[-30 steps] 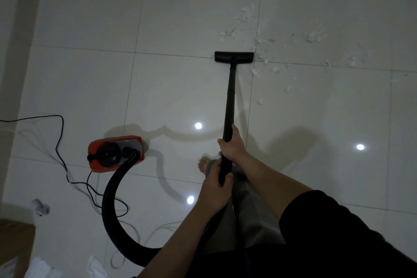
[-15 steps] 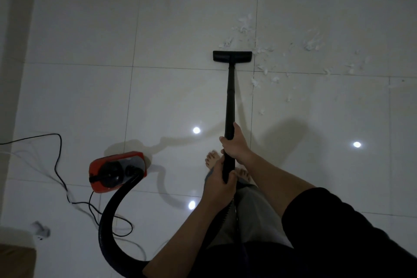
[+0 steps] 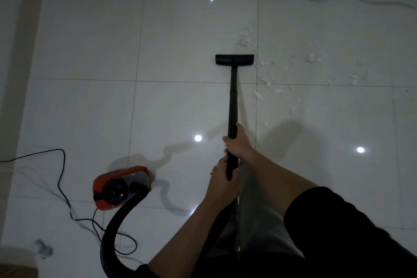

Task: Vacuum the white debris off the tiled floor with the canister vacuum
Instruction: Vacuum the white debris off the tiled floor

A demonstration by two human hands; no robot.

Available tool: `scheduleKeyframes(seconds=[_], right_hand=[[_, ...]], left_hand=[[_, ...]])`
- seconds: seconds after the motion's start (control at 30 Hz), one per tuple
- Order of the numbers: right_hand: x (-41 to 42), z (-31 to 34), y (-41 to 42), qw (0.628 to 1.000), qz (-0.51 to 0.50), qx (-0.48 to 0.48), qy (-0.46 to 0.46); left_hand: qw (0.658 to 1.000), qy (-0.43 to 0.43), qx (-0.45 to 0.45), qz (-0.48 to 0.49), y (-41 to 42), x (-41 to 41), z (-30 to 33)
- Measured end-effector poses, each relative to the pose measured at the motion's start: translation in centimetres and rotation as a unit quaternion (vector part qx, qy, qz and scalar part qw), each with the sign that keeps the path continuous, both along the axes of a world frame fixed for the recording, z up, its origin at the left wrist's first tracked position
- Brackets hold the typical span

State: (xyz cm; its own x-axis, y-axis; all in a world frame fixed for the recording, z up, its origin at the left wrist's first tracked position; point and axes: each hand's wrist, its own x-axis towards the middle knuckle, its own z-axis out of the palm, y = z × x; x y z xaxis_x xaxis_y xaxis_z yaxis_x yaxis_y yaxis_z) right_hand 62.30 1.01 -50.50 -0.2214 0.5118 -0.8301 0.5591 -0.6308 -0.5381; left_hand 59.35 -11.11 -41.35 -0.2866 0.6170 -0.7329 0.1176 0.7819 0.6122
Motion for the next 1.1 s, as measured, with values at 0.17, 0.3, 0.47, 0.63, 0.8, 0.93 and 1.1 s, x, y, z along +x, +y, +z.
scheduleKeyframes(seconds=[0.17,0.3,0.47,0.63,0.8,0.93,1.1], right_hand=[[-0.8,0.1,2.1,1.000,-0.003,0.006,-0.010],[-1.6,-0.1,4.8,1.000,-0.013,-0.001,-0.003],[-2.4,0.6,8.7,1.000,-0.003,-0.006,0.004],[-2.7,0.6,11.8,1.000,-0.007,-0.001,0.003],[-2.9,0.5,14.2,1.000,-0.009,-0.013,0.006],[-3.3,0.1,16.2,1.000,-0.014,-0.012,0.008],[-3.4,0.2,18.8,1.000,-0.020,-0.013,0.014]], left_hand=[[1.000,-0.021,0.001,0.010,2.6,-0.9,0.3],[0.999,-0.027,-0.011,0.012,5.2,-1.5,0.4],[1.000,-0.022,-0.015,0.005,9.0,-2.4,0.4],[0.999,-0.020,-0.023,0.008,12.1,-2.8,0.4],[1.000,-0.015,-0.016,0.007,14.5,-3.1,0.3],[1.000,-0.012,-0.016,0.014,16.5,-3.3,0.1],[1.000,-0.011,-0.006,0.013,19.2,-3.4,0.3]])
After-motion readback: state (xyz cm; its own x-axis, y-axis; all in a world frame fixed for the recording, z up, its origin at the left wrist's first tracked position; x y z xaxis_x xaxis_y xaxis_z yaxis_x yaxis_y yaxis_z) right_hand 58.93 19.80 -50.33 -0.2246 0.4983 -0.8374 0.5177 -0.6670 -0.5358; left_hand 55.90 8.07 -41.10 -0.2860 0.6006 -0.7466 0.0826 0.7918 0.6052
